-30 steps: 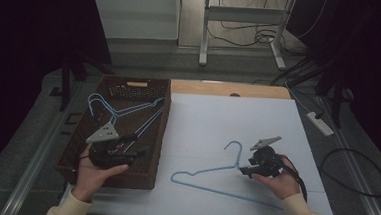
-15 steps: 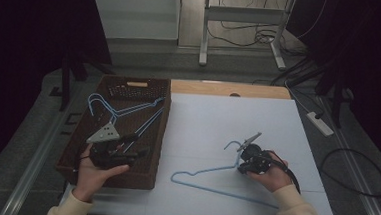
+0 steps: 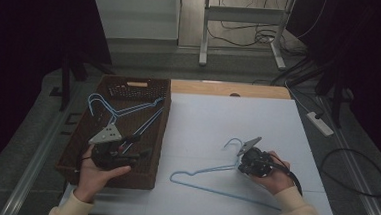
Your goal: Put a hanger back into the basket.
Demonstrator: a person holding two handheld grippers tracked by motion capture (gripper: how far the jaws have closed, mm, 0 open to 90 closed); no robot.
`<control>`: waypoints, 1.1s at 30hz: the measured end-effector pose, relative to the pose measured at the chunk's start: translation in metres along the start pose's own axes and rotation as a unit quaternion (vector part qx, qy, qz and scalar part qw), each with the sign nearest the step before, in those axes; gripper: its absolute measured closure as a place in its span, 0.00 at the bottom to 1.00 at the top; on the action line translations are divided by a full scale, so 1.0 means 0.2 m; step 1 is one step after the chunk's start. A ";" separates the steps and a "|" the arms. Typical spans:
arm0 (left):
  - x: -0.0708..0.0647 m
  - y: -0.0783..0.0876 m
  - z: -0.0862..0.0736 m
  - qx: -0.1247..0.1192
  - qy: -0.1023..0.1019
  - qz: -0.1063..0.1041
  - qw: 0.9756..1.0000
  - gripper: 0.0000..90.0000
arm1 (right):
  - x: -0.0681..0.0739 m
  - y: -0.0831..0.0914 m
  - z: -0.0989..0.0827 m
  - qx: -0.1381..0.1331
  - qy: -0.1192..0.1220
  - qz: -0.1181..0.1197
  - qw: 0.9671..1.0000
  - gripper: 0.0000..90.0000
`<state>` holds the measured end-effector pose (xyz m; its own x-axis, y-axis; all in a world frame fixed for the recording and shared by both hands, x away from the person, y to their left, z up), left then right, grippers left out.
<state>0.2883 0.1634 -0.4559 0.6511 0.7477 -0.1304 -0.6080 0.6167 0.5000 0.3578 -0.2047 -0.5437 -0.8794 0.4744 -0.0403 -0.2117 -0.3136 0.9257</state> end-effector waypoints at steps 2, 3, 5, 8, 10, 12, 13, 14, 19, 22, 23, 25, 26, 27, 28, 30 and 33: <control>-0.01 0.00 0.00 0.001 -0.001 -0.001 1.000 0.39 | 0.00 0.03 0.00 -0.016 0.005 -0.002 1.000 0.98; -0.01 0.00 0.00 0.001 -0.001 -0.001 1.000 0.39 | 0.00 0.03 0.00 -0.016 0.005 -0.002 1.000 0.98; -0.02 -0.02 0.01 0.002 -0.004 -0.005 1.000 0.39 | 0.02 0.08 0.00 -0.036 0.015 -0.003 0.999 0.98; -0.04 -0.02 0.02 0.004 -0.009 -0.008 1.000 0.39 | 0.02 0.09 0.00 -0.044 0.018 -0.002 0.999 0.98; -0.05 -0.03 0.03 0.004 -0.011 -0.011 1.000 0.39 | 0.02 0.11 0.00 -0.055 0.023 -0.003 0.998 0.98; -0.06 -0.04 0.03 0.006 -0.014 -0.015 1.000 0.39 | 0.02 0.12 0.00 -0.064 0.029 -0.001 0.998 0.98; -0.07 -0.04 0.04 0.007 -0.016 -0.017 1.000 0.39 | 0.02 0.13 0.00 -0.067 0.030 0.000 0.997 0.98; -0.08 -0.05 0.04 0.009 -0.018 -0.020 1.000 0.39 | 0.02 0.13 0.00 -0.070 0.032 0.001 0.997 0.98; -0.13 -0.09 0.06 0.016 -0.030 -0.032 0.999 0.39 | 0.03 0.16 0.01 -0.088 0.042 0.010 0.995 0.98; -0.16 -0.11 0.08 0.021 -0.039 -0.040 0.998 0.39 | 0.03 0.17 0.01 -0.098 0.044 0.015 0.994 0.98; -0.18 -0.12 0.09 0.022 -0.042 -0.044 0.998 0.39 | 0.03 0.18 0.01 -0.100 0.043 0.015 0.994 0.98; -0.20 -0.14 0.10 0.026 -0.049 -0.050 0.997 0.39 | 0.04 0.19 0.01 -0.106 0.044 0.021 0.993 0.98; -0.22 -0.15 0.11 0.028 -0.052 -0.053 0.997 0.39 | 0.03 0.19 0.01 -0.109 0.044 0.022 0.993 0.98; -0.23 -0.16 0.11 0.029 -0.054 -0.055 0.997 0.39 | 0.03 0.20 0.00 -0.112 0.043 0.025 0.992 0.98; -0.24 -0.17 0.11 0.030 -0.056 -0.058 0.996 0.39 | 0.03 0.20 0.00 -0.114 0.045 0.027 0.992 0.98; -0.25 -0.18 0.12 0.033 -0.060 -0.061 0.996 0.39 | 0.04 0.21 0.00 -0.120 0.045 0.030 0.991 0.98; -0.27 -0.21 0.13 0.036 -0.062 -0.066 0.995 0.39 | 0.04 0.24 0.00 -0.130 0.049 0.035 0.990 0.98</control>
<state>0.2899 0.0902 -0.4469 0.7772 0.6222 -0.0942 -0.4824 0.6852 0.5457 0.3414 -0.2154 -0.4999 -0.9307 0.3649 -0.0272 -0.2390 -0.5499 0.8003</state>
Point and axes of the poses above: each handheld gripper's, and its own axes: y roughly backward along the jaws, z roughly out of its top, x roughly to its left, the point moved 6 cm from there along -y, roughly forward along the jaws, and after that the axes turned 4 degrees about z, right-handed, at the moved point
